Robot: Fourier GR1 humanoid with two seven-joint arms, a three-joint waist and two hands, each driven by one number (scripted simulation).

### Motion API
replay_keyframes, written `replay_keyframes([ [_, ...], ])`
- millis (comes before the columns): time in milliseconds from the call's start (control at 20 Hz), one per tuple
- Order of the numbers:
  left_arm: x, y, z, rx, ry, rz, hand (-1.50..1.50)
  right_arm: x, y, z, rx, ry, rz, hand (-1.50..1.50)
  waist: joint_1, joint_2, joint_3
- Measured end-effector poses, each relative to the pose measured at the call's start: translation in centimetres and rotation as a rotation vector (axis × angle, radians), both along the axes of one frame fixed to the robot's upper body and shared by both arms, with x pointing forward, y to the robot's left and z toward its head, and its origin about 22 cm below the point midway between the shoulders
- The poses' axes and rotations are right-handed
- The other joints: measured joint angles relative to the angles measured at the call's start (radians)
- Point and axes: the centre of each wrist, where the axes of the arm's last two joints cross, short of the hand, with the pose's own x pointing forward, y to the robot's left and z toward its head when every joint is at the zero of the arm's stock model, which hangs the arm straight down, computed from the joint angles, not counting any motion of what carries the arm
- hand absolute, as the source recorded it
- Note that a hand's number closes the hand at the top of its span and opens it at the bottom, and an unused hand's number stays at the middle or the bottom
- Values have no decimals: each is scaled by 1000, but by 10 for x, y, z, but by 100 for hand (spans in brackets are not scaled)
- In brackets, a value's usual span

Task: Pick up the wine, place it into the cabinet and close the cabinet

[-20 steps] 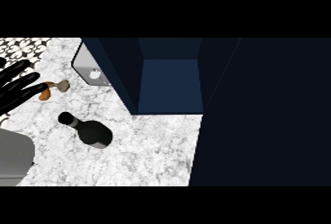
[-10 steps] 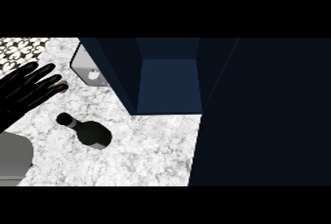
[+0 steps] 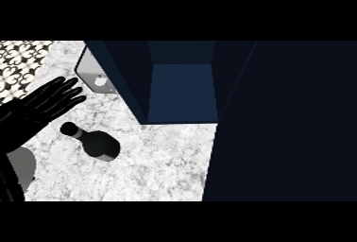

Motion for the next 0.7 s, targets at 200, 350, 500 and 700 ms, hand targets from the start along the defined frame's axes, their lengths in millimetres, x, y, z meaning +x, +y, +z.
replay_keyframes([
  [200, 4, 10, -22, 4, 10, 20, -150, -1, 1, 0, -2, 2, 1, -150, -2, 0, 0],
  [350, 5, 13, -37, 13, 10, 40, -150, -4, 4, -1, -5, 11, 13, -150, -6, -1, -1],
  [500, 10, 14, -50, 29, 6, 52, -150, -2, 3, 0, -12, -3, 1, -150, -5, 1, -1],
  [700, 9, 24, -66, 47, 11, 70, -150, -2, 4, 2, -20, -4, 3, -150, -5, 1, -1],
])
